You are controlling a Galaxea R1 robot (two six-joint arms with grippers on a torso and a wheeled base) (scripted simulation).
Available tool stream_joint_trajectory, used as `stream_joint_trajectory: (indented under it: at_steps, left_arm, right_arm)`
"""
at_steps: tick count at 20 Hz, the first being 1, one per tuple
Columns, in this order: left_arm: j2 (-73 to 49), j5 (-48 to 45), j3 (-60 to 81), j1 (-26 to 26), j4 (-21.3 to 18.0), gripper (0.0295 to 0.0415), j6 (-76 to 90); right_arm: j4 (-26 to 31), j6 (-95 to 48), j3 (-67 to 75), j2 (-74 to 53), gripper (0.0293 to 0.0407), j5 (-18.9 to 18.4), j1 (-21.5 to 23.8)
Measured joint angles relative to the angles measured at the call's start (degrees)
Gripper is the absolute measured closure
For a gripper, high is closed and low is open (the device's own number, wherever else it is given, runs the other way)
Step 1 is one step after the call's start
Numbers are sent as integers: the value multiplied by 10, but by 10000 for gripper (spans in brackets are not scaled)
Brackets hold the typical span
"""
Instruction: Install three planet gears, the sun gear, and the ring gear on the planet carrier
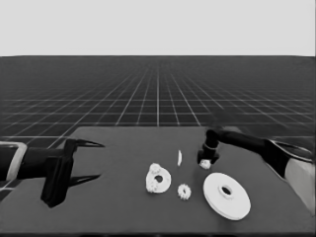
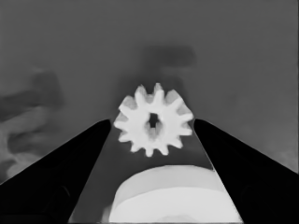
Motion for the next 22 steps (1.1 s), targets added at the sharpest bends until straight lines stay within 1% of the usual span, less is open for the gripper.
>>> stream_joint_trajectory:
  at_steps: [3,6,8,9,16,17,18,20,22]
  left_arm:
    - [0,0,0,0,0,326,0]
    - [0,0,0,0,0,326,0]
    - [0,0,0,0,0,326,0]
    - [0,0,0,0,0,326,0]
    - [0,0,0,0,0,326,0]
    - [0,0,0,0,0,326,0]
    - [0,0,0,0,0,326,0]
    - [0,0,0,0,0,326,0]
    - [0,0,0,0,0,326,0]
  right_arm:
    - [-3,-8,-17,8,315,9,-8]
    - [-2,-9,-20,9,316,9,-9]
    - [-3,-9,-21,9,386,10,-9]
    - [-3,-9,-21,9,388,10,-9]
    - [-3,-9,-21,9,387,10,-8]
    - [11,20,42,-19,387,-26,22]
    - [24,30,66,-30,387,-46,51]
    - [39,35,78,-36,388,-64,76]
    - [45,35,80,-37,388,-70,84]
